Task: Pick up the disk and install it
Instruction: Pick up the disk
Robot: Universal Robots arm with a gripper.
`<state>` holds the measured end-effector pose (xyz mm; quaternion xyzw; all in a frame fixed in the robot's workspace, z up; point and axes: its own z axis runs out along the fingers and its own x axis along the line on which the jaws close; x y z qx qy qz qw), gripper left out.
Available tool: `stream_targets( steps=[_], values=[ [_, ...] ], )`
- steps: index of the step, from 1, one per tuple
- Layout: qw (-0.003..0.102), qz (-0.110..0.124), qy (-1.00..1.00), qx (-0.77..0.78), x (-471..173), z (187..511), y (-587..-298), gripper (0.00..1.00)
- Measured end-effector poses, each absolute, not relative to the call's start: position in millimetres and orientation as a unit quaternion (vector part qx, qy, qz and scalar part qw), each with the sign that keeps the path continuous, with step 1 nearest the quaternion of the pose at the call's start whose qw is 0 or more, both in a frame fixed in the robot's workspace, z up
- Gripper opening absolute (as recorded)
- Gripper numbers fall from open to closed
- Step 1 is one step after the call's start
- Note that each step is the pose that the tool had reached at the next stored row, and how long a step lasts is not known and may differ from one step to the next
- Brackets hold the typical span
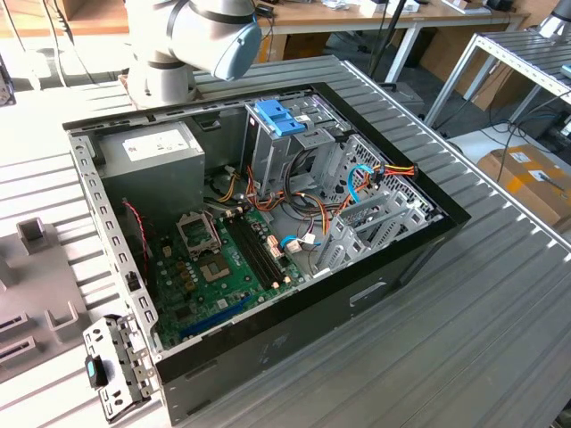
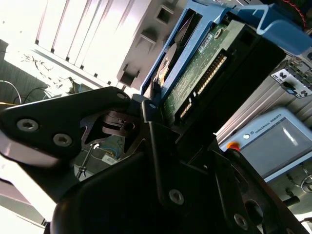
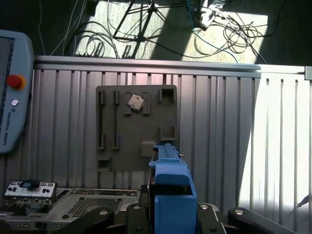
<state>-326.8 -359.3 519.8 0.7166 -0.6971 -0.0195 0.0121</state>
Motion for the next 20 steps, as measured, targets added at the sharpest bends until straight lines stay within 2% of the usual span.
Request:
stream_targets(
  steps=[20],
  values=[
    [0.012,-0.020,-0.697,0.717,-312.4,519.8,-362.2,0.36]
  ],
)
